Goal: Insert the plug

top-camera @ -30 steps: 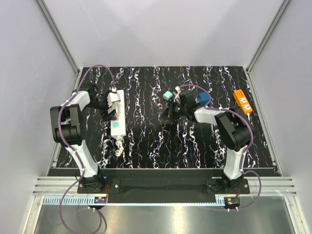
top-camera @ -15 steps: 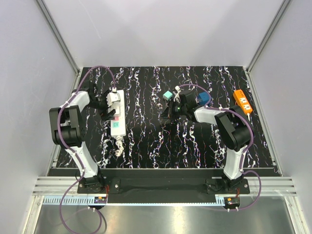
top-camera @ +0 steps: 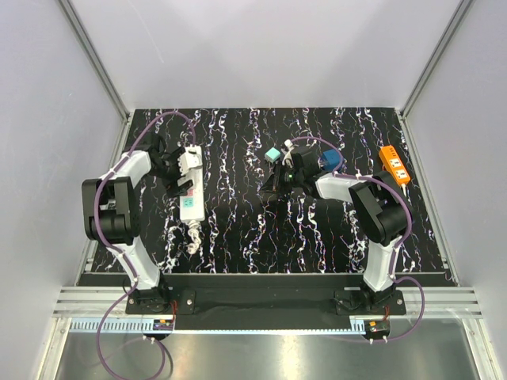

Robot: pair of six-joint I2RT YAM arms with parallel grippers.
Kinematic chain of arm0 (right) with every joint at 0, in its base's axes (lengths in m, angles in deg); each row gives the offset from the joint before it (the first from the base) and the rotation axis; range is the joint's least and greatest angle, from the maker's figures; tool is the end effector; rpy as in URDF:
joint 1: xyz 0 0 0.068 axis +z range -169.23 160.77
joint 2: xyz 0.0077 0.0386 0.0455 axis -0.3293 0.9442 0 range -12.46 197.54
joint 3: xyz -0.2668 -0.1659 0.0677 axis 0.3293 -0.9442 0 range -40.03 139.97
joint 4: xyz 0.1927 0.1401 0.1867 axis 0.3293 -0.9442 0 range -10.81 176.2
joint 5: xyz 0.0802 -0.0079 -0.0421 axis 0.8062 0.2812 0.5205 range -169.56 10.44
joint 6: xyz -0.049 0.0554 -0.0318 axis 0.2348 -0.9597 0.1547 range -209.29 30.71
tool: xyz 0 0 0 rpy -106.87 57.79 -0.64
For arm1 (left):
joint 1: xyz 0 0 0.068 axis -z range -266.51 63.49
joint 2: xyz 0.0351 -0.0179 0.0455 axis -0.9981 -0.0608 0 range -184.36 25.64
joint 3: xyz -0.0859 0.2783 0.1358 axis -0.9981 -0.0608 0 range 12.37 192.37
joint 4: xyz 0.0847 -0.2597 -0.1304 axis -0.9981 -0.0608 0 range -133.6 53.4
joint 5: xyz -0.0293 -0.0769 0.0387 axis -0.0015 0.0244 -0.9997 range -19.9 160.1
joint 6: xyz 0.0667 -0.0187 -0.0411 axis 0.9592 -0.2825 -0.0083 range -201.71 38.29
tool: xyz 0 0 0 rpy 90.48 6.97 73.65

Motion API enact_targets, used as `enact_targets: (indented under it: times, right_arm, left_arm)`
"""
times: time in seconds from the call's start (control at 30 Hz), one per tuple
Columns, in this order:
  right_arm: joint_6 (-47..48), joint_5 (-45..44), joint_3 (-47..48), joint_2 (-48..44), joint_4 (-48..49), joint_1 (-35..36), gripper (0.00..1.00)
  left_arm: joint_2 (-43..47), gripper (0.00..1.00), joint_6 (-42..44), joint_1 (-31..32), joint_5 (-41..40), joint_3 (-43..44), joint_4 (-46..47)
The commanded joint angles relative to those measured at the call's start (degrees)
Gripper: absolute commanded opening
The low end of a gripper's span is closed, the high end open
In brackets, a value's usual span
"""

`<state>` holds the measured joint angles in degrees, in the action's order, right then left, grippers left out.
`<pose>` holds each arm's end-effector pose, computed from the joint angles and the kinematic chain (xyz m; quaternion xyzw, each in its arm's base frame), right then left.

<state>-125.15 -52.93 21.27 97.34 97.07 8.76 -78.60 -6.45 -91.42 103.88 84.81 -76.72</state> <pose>0.4006 0.2483 0.1493 -0.0414 0.8782 0.4025 0.2552 0.4168 -0.0031 0.1914 0.5817 0.7461 -0.1227 0.2998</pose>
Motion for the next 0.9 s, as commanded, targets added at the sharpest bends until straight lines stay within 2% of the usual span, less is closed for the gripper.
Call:
enact_targets:
  times: [0.0,0.57,0.87]
  right_arm:
    - [0.53,0.79,1.28,-1.34,1.34,-0.3,0.17]
    - [0.79,1.05,0.84,-2.57,1.26,-0.3,0.17]
    - [0.96,1.14,0.67,-3.01,1.08,-0.3,0.17]
  left_arm:
    - [3.61,0.99,-0.91,0.42,-1.0,-0.9,1.45]
    - [7.74,0.99,-6.09,1.13,-5.04,-1.25,4.87]
    - [10.9,0.99,-13.56,4.11,-10.04,-5.38,4.79]
